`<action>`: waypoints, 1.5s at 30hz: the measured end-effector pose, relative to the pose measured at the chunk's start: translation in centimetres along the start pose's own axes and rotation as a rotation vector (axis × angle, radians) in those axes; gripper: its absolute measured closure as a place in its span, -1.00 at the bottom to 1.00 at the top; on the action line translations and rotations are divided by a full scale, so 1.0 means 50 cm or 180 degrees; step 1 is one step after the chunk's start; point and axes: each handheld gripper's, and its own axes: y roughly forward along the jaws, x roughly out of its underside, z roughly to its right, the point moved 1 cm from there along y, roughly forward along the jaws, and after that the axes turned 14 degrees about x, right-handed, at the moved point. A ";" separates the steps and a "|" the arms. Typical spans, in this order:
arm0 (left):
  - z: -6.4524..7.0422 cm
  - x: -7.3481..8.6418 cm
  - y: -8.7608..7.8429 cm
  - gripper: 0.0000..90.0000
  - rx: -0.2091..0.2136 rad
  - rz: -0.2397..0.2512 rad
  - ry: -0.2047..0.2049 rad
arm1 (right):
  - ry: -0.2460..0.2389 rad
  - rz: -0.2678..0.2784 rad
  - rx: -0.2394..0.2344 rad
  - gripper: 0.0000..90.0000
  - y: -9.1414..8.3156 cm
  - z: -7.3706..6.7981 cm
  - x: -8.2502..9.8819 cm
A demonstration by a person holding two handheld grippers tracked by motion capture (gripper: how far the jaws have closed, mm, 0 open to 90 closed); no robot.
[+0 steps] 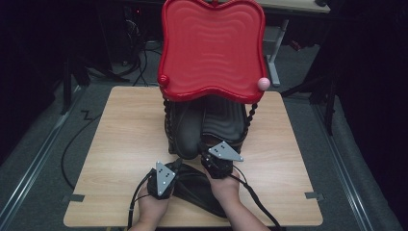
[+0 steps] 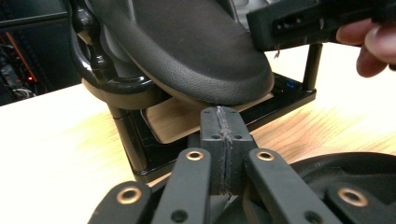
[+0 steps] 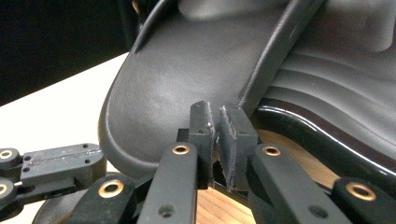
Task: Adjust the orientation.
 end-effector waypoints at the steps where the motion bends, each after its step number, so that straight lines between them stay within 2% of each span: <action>1: -0.001 0.000 0.000 1.00 0.0014 0.0003 -0.0008 | 0.0006 -0.0004 0.0003 0.85 0.000 0.000 0.001; 8: -0.003 0.001 -0.002 1.00 0.0006 0.0014 -0.0021 | 0.0045 0.0041 -0.0089 0.83 -0.006 -0.002 0.000; 12: -0.004 0.001 -0.001 1.00 0.0002 0.0011 -0.0004 | 0.0024 0.0061 -0.0182 0.81 -0.018 -0.010 0.007; 15: -0.002 0.001 -0.002 1.00 -0.0012 0.0018 0.0013 | -0.0032 0.0096 -0.0216 0.78 -0.032 -0.018 0.015; 19: -0.006 -0.001 -0.006 1.00 -0.0027 0.0063 -0.0013 | -0.0033 0.0088 -0.0231 0.75 -0.042 -0.019 0.023; 22: -0.012 -0.006 -0.001 1.00 -0.0050 0.0061 0.0025 | -0.0106 0.0061 -0.0239 0.75 -0.042 -0.021 0.025; 27: -0.023 -0.015 0.009 1.00 -0.0079 0.0073 0.0060 | -0.0115 -0.0037 -0.0277 0.74 -0.029 -0.026 0.028; 32: -0.035 -0.026 0.021 1.00 -0.0107 0.0056 0.0012 | -0.0136 -0.0015 -0.0223 0.73 -0.014 -0.025 0.017; 34: -0.034 -0.030 0.026 1.00 -0.0125 0.0058 0.0038 | -0.0087 -0.0011 -0.0227 0.72 -0.017 -0.019 0.013; 37: -0.034 -0.032 0.033 1.00 -0.0120 0.0075 0.0022 | -0.0117 0.0046 -0.0244 0.70 -0.046 -0.002 0.014; 39: -0.034 -0.031 0.035 1.00 -0.0127 0.0088 0.0031 | -0.0138 0.0072 -0.0221 0.69 -0.073 0.023 0.023; 41: -0.036 -0.032 0.038 1.00 -0.0150 0.0108 0.0029 | -0.0125 0.0062 -0.0126 0.68 -0.100 0.059 0.031; 45: -0.041 -0.040 0.044 1.00 -0.0201 0.0109 -0.0032 | -0.0074 0.0082 0.0121 0.66 -0.155 0.149 0.045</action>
